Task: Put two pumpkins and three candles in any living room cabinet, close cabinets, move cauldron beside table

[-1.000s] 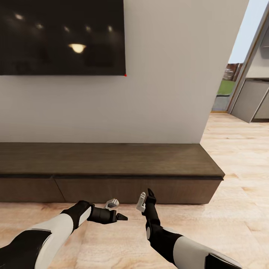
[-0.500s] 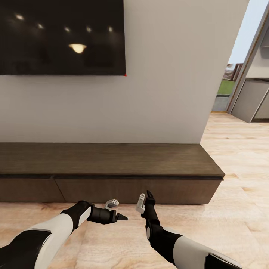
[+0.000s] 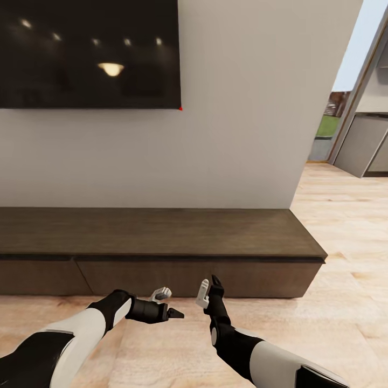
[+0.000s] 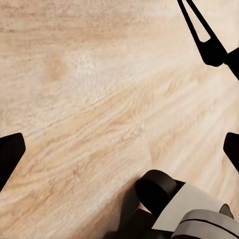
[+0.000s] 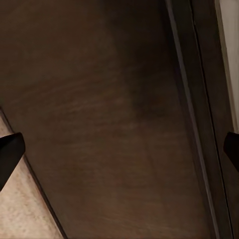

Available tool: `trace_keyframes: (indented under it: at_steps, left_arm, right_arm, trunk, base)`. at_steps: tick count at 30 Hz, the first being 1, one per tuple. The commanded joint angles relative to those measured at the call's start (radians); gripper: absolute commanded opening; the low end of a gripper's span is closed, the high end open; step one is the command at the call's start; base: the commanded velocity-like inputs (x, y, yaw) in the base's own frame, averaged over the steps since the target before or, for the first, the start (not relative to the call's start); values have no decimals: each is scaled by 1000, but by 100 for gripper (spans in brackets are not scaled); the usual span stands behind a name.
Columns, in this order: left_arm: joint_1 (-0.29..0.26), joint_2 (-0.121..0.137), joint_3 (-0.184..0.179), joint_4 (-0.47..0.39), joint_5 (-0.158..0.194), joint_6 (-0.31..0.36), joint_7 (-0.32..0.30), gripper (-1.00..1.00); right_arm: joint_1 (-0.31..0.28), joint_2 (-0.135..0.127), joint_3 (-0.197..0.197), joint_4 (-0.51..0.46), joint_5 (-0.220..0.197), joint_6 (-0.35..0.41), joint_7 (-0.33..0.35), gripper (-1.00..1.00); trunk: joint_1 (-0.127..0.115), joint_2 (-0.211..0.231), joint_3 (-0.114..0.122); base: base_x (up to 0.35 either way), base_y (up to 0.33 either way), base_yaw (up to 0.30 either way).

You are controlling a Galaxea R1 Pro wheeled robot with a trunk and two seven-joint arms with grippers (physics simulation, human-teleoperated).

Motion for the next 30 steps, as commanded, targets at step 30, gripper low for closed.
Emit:
trace_keyframes:
  at_steps: [30]
  left_arm:
    - [0,1,-8,25,0,2,-3,100]
  right_arm:
    - [1,0,67,1,12,181,87,100]
  trunk:
    - [0,0,-1]
  base:
    - [6,0,0]
